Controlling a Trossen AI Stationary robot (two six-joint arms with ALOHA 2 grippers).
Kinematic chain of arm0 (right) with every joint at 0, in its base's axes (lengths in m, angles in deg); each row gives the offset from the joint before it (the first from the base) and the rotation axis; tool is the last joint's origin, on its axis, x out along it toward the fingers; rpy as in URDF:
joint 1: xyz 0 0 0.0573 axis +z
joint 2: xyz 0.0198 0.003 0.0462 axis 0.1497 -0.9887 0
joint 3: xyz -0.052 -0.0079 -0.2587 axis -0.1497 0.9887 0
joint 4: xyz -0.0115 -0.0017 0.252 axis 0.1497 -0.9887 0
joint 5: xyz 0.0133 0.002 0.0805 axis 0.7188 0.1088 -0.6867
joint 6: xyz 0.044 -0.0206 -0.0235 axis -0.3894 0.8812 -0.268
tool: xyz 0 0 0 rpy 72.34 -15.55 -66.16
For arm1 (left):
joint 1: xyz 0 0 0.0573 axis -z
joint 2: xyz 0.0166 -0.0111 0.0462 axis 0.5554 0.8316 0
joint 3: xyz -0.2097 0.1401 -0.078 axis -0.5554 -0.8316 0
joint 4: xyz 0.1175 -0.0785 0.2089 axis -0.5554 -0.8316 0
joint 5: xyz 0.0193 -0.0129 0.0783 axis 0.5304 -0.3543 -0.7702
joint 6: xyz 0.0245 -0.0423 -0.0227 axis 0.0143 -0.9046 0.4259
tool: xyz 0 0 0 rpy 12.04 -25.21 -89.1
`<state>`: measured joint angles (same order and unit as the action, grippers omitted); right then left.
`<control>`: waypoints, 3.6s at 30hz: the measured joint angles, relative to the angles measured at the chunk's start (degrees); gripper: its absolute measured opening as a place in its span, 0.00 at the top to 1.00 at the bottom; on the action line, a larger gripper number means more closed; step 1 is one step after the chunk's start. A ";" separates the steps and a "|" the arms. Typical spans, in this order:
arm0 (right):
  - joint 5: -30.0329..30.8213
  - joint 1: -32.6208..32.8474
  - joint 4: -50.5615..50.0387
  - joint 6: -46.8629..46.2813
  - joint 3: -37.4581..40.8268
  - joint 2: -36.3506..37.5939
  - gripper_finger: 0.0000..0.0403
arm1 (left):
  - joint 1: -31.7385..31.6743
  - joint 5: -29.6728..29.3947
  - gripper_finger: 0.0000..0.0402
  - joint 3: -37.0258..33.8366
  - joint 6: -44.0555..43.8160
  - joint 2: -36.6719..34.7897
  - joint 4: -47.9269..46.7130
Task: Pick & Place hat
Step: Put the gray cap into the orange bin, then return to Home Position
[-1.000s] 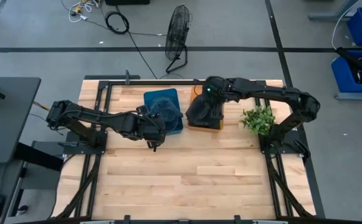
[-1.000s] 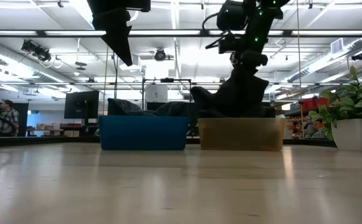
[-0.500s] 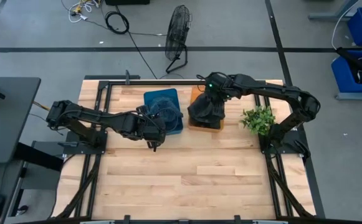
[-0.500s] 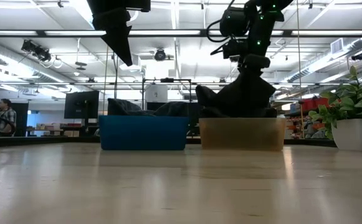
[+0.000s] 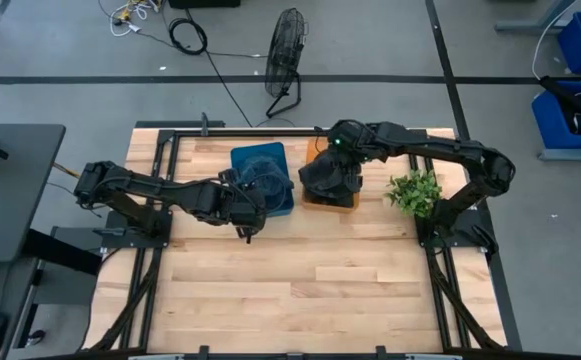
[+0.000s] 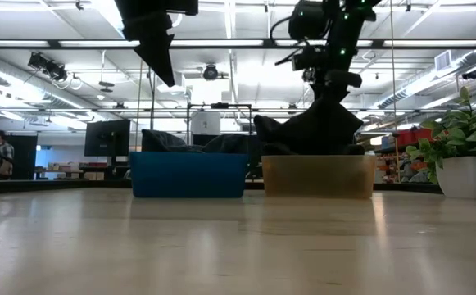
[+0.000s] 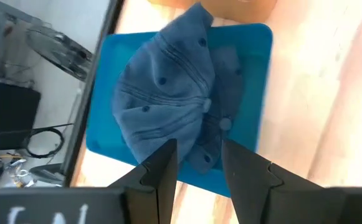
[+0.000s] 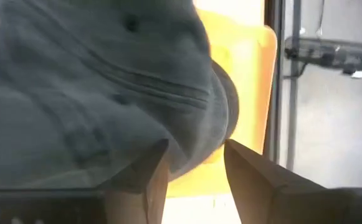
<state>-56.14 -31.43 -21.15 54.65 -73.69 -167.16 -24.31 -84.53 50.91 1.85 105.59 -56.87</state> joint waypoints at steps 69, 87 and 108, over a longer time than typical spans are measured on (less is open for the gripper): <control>-17.84 12.43 70.21 -22.03 73.09 85.73 0.66 | 1.92 7.19 0.70 -75.28 29.15 -82.90 84.97; -17.82 12.42 57.36 -22.00 73.09 85.70 0.66 | 1.88 7.87 0.70 -75.30 18.26 -82.90 67.88; -17.62 12.42 54.38 -27.89 73.07 85.68 0.66 | 1.88 9.72 0.70 -75.29 21.42 -81.29 64.05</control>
<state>-73.75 -19.01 33.23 26.76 -0.62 -81.48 -22.43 -74.81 -24.38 23.27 24.30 7.18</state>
